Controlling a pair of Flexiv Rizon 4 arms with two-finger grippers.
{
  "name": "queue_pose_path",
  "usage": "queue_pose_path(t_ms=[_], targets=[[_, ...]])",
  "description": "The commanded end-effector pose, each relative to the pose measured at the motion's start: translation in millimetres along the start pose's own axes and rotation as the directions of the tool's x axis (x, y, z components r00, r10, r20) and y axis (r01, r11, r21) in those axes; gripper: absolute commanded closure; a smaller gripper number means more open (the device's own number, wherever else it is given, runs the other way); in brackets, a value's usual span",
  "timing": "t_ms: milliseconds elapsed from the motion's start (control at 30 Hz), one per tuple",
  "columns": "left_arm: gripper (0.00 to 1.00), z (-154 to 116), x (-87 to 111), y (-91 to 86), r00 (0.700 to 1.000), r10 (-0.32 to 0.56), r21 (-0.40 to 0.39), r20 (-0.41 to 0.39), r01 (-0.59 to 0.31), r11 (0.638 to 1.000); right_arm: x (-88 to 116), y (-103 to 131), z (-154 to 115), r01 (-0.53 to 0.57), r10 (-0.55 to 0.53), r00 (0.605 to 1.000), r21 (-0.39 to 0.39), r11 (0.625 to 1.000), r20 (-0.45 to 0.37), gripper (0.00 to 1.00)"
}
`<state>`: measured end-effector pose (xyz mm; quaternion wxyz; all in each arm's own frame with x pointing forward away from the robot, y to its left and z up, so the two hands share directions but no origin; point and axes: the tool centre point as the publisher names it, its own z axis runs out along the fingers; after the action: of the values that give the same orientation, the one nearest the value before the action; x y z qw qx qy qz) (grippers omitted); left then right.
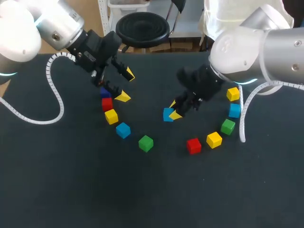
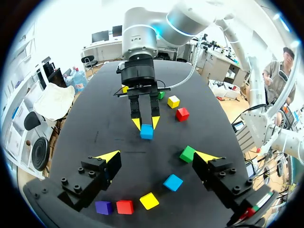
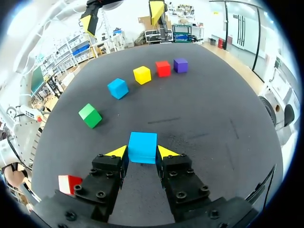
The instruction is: Place the blue cubes, place green cubes on the blue cubes, place the yellow cubes on the green cubes, then place the red cubes on the yellow cubes, and place purple cube on the red cubes.
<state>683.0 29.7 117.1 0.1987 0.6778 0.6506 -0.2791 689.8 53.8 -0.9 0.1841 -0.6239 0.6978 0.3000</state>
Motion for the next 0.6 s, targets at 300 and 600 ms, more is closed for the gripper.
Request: queue_pose_path(t_ms=[300,600], targets=[[0.0,0.1,-0.3,1.1,1.0,0.0,0.002,-0.003,0.0,1.0,-0.3,-0.5,5.2,-0.007,0.007,1.0,-0.008,1.0,-0.016,1.0],[0.0,0.1,-0.3,1.1,1.0,0.0,0.002,-0.003,0.0,1.0,-1.5,-5.2,5.1,-0.009,0.008,1.0,-0.003,1.0,-0.011,1.0]])
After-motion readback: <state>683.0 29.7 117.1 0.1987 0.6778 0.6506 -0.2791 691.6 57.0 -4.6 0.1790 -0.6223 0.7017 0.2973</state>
